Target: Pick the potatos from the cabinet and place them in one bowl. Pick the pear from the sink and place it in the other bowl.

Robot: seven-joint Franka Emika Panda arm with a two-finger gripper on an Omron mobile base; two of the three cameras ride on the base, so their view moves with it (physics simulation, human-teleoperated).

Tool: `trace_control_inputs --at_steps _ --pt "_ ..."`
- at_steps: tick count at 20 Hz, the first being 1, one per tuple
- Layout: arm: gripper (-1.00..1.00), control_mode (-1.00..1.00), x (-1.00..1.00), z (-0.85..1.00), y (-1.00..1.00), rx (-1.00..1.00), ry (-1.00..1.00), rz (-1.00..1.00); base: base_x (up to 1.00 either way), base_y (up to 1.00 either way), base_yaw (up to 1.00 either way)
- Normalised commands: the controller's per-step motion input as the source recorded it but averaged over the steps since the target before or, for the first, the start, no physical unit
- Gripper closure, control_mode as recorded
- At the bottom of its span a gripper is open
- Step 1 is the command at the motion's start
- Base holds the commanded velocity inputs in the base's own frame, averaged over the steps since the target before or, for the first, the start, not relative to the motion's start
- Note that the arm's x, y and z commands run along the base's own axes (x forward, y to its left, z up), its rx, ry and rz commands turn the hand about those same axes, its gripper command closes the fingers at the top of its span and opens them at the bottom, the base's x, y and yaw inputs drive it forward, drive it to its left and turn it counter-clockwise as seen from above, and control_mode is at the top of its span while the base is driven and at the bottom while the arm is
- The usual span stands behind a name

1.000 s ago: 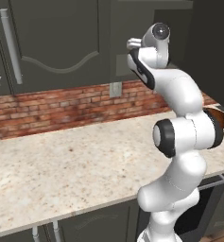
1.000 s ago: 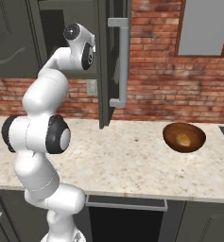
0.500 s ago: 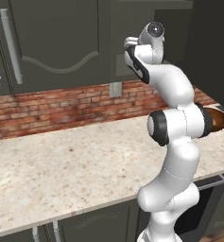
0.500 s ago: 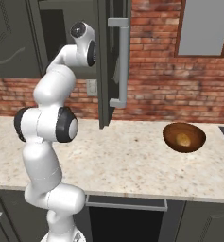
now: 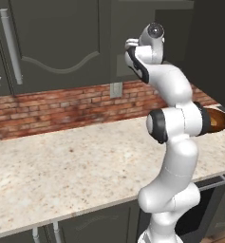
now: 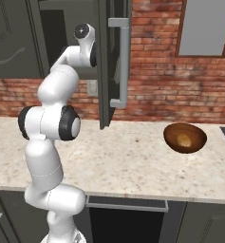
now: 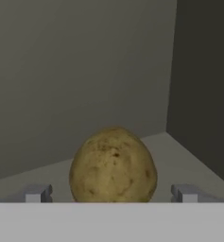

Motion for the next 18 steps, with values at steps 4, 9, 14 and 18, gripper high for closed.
trace_control_inputs --at_steps 4,9,14,18 --pt "-1.00 -1.00 0.23 -0.25 -0.01 -0.01 0.00 0.00 0.00 0.00 0.00" --pt "-1.00 -1.00 0.36 -0.19 0.00 0.00 -0.03 0.00 0.00 0.00 0.00" --pt "1.00 -1.00 0.46 -0.21 -0.01 -0.01 -0.01 0.00 0.00 0.00 0.00" --pt "1.00 -1.00 0.20 -0.38 0.00 -0.07 -0.02 0.01 0.00 0.00 0.00"
